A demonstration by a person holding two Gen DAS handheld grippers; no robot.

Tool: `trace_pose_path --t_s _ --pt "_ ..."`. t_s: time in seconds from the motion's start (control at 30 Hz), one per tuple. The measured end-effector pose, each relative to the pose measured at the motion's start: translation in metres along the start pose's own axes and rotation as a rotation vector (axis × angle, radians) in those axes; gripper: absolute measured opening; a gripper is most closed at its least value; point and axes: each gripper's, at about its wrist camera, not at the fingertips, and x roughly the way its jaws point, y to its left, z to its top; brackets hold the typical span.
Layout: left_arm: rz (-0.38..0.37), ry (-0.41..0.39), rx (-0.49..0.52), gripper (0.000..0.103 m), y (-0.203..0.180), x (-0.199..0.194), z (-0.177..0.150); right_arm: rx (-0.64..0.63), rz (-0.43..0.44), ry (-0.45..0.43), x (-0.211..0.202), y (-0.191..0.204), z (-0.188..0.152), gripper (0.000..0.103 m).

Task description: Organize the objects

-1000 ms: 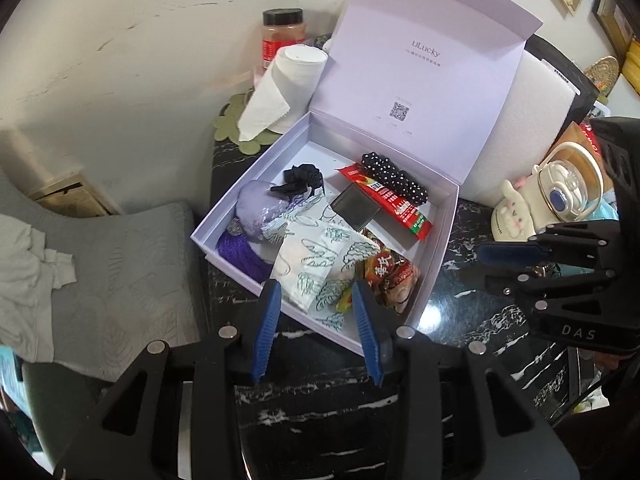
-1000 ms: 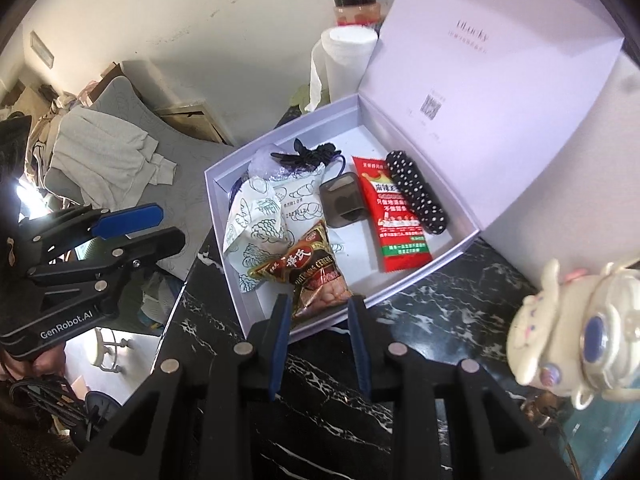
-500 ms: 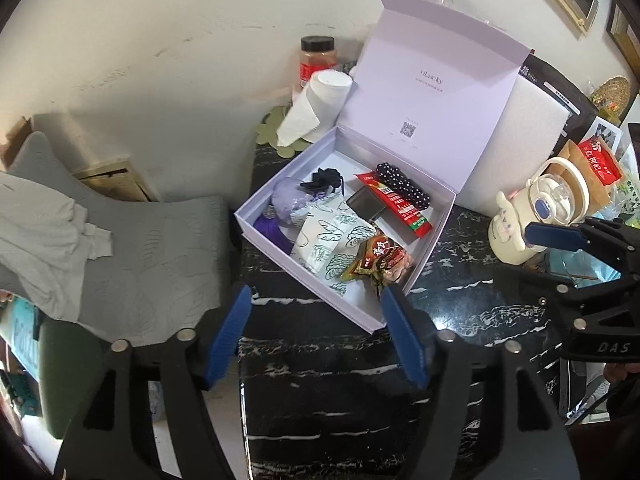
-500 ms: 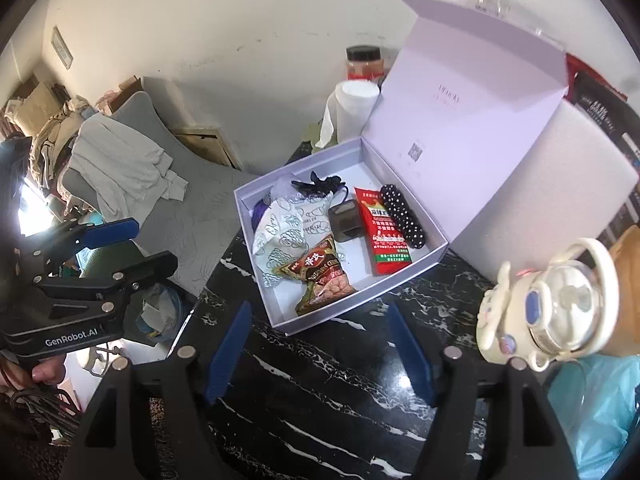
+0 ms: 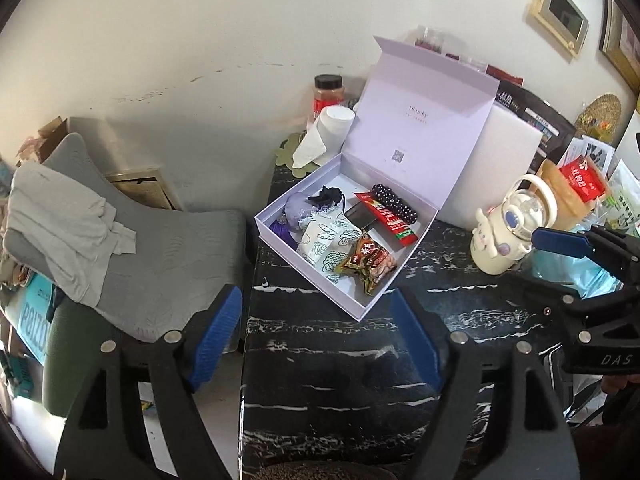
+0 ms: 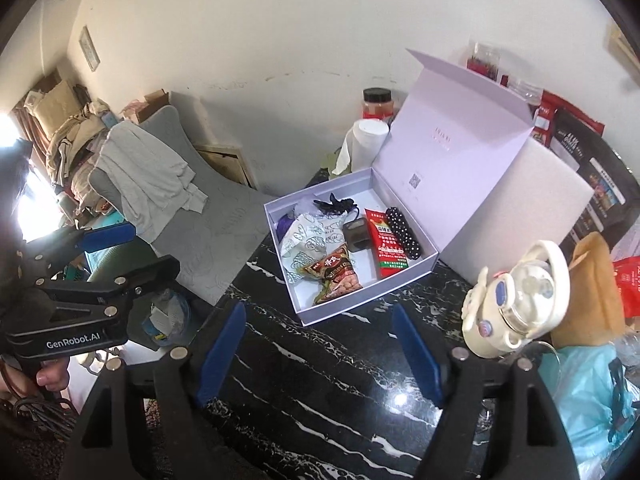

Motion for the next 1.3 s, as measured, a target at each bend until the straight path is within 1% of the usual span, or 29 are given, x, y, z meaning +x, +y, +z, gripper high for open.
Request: trace_pose_path --t_s 0.13,0.37,0.47,0.7,0.8,1.0,1.1,1.2,1.3 --pt "0.017 -0.011 -0.012 0.08 -0.008 -0.02 -0.012 -0.018 -0.012 -0.012 -0.015 0.005 -0.011 0.077" --pt "0.018 -0.002 -0.076 0.081 -0.018 -0.044 -0.043 -0.049 -0.002 -0.032 -0.038 0.01 -0.038 0.077" --pt "0.011 -0.007 -0.079 0.081 -0.024 -0.053 -0.056 -0.055 -0.011 -0.041 -0.045 0.011 -0.049 0.077" --pt "0.025 -0.012 -0.086 0.081 -0.039 -0.068 -0.084 -0.048 -0.009 -0.05 -0.055 0.006 -0.072 0.077" --pt "0.035 -0.013 -0.074 0.081 -0.048 -0.07 -0.092 -0.06 -0.003 -0.06 -0.057 0.005 -0.08 0.077" --pt "0.051 -0.015 -0.082 0.081 -0.056 -0.072 -0.101 -0.084 0.002 -0.083 -0.063 0.002 -0.088 0.077" --pt "0.06 -0.021 -0.092 0.081 -0.058 -0.073 -0.102 -0.101 0.016 -0.097 -0.066 0.002 -0.09 0.077" --pt "0.056 -0.026 -0.104 0.081 -0.058 -0.074 -0.101 -0.123 0.008 -0.113 -0.069 0.004 -0.091 0.077" --pt "0.071 -0.029 -0.105 0.081 -0.059 -0.076 -0.101 -0.132 0.007 -0.122 -0.071 0.006 -0.091 0.077"
